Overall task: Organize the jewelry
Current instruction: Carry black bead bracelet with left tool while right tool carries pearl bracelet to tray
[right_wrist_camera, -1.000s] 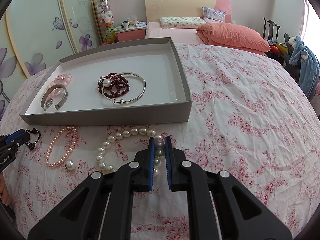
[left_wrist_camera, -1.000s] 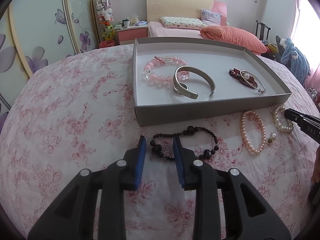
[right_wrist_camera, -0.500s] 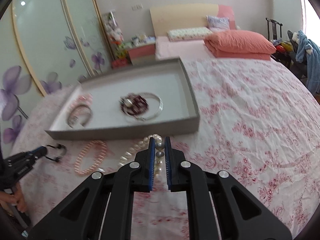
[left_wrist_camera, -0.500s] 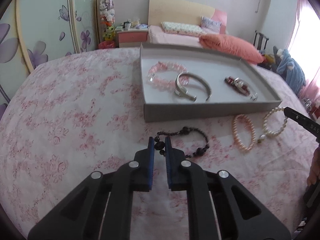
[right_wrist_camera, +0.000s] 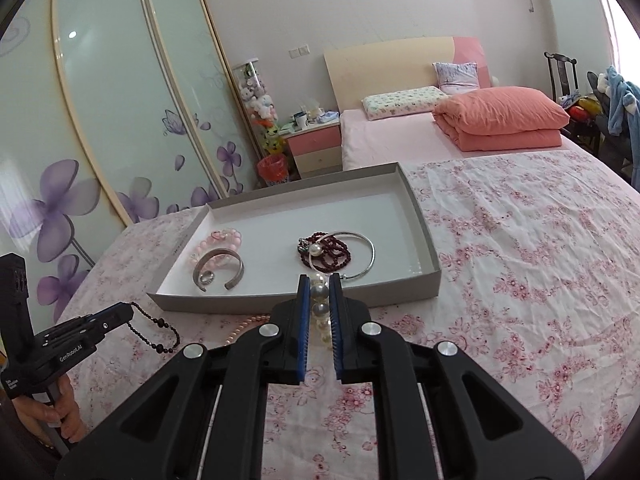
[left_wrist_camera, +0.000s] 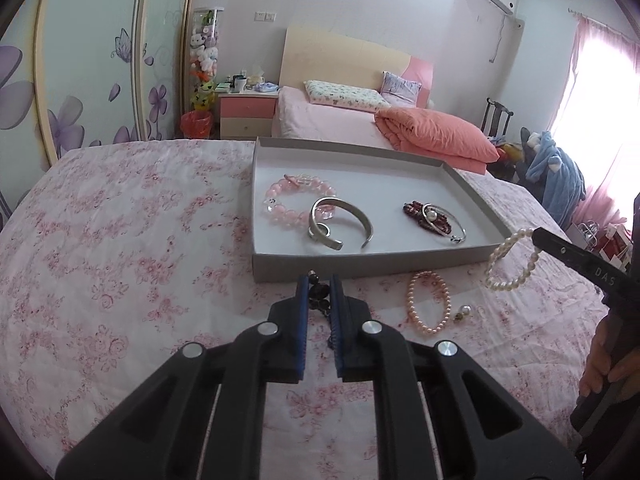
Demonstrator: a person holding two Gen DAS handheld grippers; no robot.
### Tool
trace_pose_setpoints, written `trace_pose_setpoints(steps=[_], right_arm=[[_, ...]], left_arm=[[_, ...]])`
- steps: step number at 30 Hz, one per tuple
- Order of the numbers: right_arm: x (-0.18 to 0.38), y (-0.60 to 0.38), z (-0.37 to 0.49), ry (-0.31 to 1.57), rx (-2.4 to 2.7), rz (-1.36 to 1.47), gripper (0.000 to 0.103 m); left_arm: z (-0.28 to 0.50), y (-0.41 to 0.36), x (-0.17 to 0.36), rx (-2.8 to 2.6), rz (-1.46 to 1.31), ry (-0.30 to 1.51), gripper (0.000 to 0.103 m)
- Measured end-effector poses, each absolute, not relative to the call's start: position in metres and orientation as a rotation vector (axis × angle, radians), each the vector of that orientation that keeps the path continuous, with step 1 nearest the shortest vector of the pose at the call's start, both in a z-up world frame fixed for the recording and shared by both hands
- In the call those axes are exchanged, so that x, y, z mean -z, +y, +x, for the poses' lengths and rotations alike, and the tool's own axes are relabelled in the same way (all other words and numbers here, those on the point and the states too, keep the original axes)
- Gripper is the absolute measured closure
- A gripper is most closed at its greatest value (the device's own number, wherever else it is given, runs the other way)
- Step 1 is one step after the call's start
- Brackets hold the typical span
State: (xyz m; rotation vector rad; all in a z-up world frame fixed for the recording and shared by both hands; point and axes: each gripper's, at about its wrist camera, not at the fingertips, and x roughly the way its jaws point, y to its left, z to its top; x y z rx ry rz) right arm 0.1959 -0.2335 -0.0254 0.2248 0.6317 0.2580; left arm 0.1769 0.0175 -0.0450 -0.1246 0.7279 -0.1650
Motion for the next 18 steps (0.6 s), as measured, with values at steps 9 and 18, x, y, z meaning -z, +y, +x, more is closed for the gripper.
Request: trace_pose_setpoints(steps=[9,18], right_arm=[[0.022,-0.228,0.188,0.603,-0.277,0.223,0.093],[0.012,-0.219,0.176,0.551,-0.292,0.206,0.093]], left_arm=[[0.172,0.015,0.037,0.167,-0.136,0.693,0.092],[0.161,0.012,0.025,0.152,-0.121,0.635,0.092]])
